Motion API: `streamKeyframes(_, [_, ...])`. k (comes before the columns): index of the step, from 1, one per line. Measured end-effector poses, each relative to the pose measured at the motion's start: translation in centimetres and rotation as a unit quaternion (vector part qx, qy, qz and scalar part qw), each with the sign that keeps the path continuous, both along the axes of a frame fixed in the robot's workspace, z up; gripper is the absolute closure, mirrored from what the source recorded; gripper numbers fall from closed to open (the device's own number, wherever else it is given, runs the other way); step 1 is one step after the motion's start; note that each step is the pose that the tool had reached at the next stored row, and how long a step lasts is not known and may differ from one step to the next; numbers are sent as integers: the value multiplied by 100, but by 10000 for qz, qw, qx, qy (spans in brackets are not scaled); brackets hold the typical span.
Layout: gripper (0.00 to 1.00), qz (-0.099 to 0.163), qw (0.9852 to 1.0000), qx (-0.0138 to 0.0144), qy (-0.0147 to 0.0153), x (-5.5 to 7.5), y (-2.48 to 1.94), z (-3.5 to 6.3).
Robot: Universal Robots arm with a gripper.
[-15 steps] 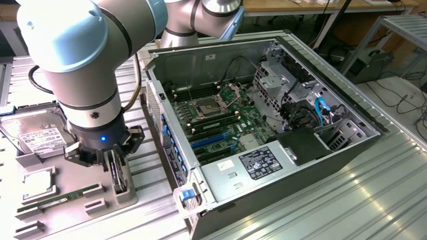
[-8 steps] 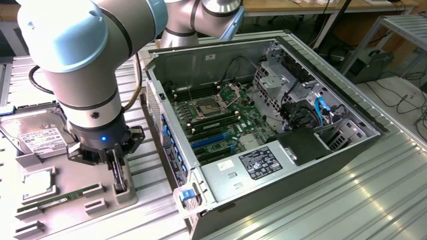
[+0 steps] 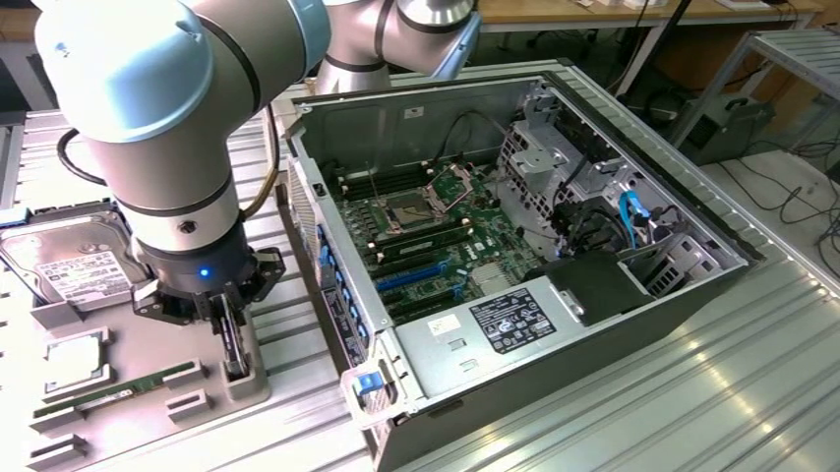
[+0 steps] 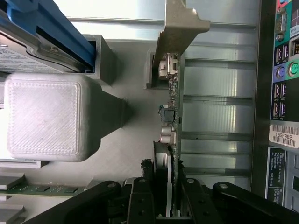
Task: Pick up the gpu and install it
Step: 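Pick up the gpu and move the gpu toward the slot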
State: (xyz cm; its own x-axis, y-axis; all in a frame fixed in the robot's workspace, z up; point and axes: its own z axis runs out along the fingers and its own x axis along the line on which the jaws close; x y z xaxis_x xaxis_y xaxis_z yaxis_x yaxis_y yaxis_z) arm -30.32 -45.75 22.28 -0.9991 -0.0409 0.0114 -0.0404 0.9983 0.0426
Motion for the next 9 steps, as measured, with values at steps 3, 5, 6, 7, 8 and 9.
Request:
streamKeyframes(3, [73, 0, 10000, 0, 0, 0, 0, 0])
streamKeyframes(5, [73, 0, 10000, 0, 0, 0, 0, 0])
streamKeyframes(6, [73, 0, 10000, 0, 0, 0, 0, 0])
streamKeyframes(7, [73, 0, 10000, 0, 0, 0, 0, 0])
streamKeyframes(8, [73, 0, 10000, 0, 0, 0, 0, 0])
streamKeyframes(9, [73, 0, 10000, 1, -1, 1, -2, 1])
